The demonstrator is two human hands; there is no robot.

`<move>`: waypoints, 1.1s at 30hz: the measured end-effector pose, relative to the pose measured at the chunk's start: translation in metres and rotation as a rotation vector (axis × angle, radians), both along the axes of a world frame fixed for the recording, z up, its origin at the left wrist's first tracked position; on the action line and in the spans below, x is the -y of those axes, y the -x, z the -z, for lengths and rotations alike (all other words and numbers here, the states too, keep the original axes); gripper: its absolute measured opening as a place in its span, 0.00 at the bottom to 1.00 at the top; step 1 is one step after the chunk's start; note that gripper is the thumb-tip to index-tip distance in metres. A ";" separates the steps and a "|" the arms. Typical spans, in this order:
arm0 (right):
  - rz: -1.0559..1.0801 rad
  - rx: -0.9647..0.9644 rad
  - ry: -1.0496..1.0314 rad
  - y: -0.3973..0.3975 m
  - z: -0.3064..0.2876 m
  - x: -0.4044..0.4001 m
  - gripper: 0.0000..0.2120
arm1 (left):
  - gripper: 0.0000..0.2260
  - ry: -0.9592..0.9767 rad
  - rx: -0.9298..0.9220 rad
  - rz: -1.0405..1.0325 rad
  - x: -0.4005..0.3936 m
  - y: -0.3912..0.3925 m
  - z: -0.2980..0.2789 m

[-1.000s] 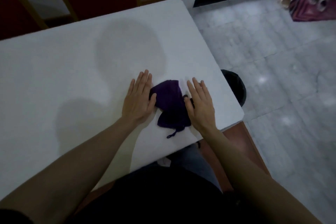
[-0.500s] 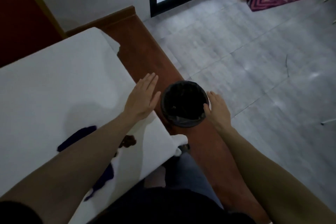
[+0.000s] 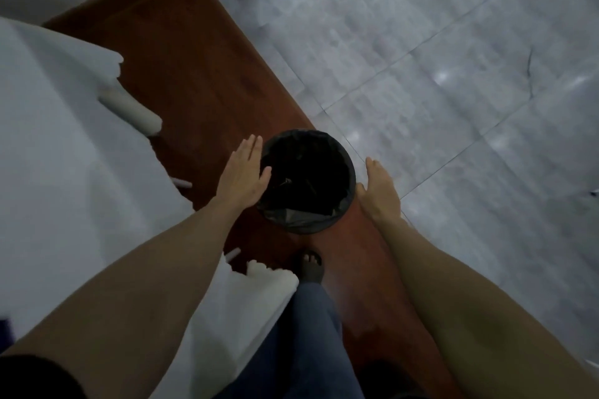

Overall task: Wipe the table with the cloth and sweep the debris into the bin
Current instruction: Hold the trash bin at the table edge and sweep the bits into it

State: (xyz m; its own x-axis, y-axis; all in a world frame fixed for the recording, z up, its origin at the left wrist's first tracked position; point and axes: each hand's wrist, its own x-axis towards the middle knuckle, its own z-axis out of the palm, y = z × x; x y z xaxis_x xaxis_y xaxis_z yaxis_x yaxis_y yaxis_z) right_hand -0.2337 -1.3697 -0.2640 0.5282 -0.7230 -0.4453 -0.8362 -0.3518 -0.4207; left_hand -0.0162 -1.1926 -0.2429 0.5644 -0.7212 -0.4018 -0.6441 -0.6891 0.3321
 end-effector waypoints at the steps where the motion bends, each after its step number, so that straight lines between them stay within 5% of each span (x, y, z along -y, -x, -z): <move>1: -0.006 -0.013 0.000 0.001 0.020 0.004 0.30 | 0.29 -0.026 -0.006 -0.017 0.003 -0.001 0.021; 10: -0.096 -0.085 0.076 -0.010 0.186 0.030 0.34 | 0.31 -0.200 -0.030 -0.064 0.001 -0.015 0.189; 16: -0.169 -0.090 0.175 -0.022 0.246 0.037 0.39 | 0.35 -0.208 -0.074 -0.099 -0.004 -0.019 0.249; 26: -0.029 0.050 0.167 -0.027 0.259 0.029 0.44 | 0.43 -0.137 -0.043 -0.137 0.003 -0.012 0.255; 33: 0.080 0.158 0.216 -0.016 0.182 0.023 0.39 | 0.43 -0.096 -0.074 -0.143 0.011 -0.009 0.189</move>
